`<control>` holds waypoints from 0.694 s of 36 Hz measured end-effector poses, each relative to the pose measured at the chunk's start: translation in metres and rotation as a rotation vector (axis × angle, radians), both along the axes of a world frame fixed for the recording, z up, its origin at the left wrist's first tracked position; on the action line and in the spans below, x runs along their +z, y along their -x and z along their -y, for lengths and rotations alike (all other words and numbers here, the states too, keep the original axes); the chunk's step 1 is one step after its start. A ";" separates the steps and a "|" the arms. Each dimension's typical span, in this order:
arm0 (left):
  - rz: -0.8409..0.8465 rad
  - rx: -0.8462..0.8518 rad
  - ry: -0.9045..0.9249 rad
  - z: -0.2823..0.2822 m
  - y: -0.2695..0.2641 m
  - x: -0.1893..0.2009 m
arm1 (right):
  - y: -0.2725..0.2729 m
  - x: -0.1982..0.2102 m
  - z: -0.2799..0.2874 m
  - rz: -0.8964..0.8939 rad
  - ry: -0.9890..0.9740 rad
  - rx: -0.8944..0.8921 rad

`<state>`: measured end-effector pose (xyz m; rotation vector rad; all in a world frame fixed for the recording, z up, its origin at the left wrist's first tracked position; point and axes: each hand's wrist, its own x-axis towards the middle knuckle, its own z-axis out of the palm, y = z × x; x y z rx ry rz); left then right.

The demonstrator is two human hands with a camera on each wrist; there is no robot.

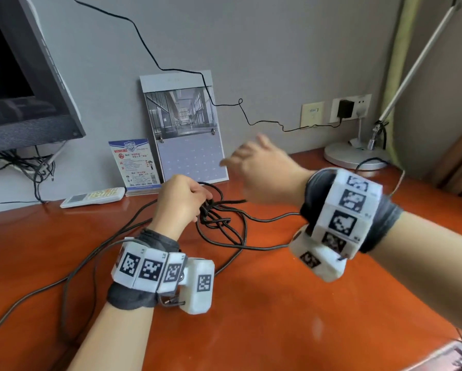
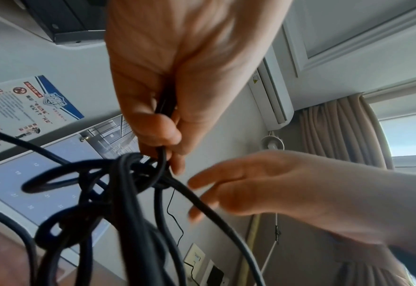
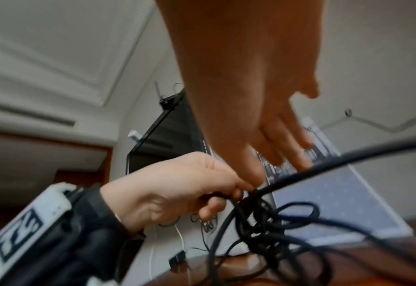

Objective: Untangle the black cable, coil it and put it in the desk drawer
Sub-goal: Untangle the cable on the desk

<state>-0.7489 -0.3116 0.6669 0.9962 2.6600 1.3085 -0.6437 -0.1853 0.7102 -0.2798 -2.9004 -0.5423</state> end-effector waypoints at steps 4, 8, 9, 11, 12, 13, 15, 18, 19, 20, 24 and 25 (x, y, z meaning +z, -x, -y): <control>0.000 -0.012 -0.002 0.001 -0.002 0.000 | 0.013 -0.019 0.019 0.158 0.268 -0.066; -0.008 -0.012 -0.036 0.001 -0.003 0.003 | 0.017 -0.024 0.021 0.108 0.325 -0.053; -0.012 -0.009 -0.041 0.001 -0.003 0.003 | 0.017 -0.025 0.021 0.100 0.324 -0.052; -0.015 -0.004 -0.052 0.000 -0.003 0.003 | 0.017 -0.026 0.020 0.090 0.296 -0.051; -0.017 -0.002 -0.053 0.000 -0.003 0.003 | 0.016 -0.027 0.019 0.074 0.275 -0.044; -0.024 0.003 -0.055 0.001 -0.002 0.002 | 0.015 -0.026 0.018 0.042 0.254 -0.036; -0.053 0.022 -0.055 0.002 -0.001 0.001 | 0.010 -0.021 0.014 -0.054 0.210 -0.031; -0.114 0.050 -0.108 0.004 0.004 0.001 | 0.002 -0.008 0.000 -0.247 0.182 -0.026; -0.131 0.053 -0.133 0.004 0.006 0.001 | 0.001 -0.005 -0.006 -0.303 0.185 -0.008; -0.145 0.053 -0.152 0.004 0.008 0.001 | 0.001 -0.002 -0.010 -0.343 0.193 0.026; -0.183 0.045 -0.160 0.003 0.010 -0.003 | 0.000 0.004 -0.017 -0.310 0.210 0.261; -0.180 0.046 -0.148 0.003 0.011 -0.004 | 0.000 0.005 -0.016 -0.289 0.232 0.306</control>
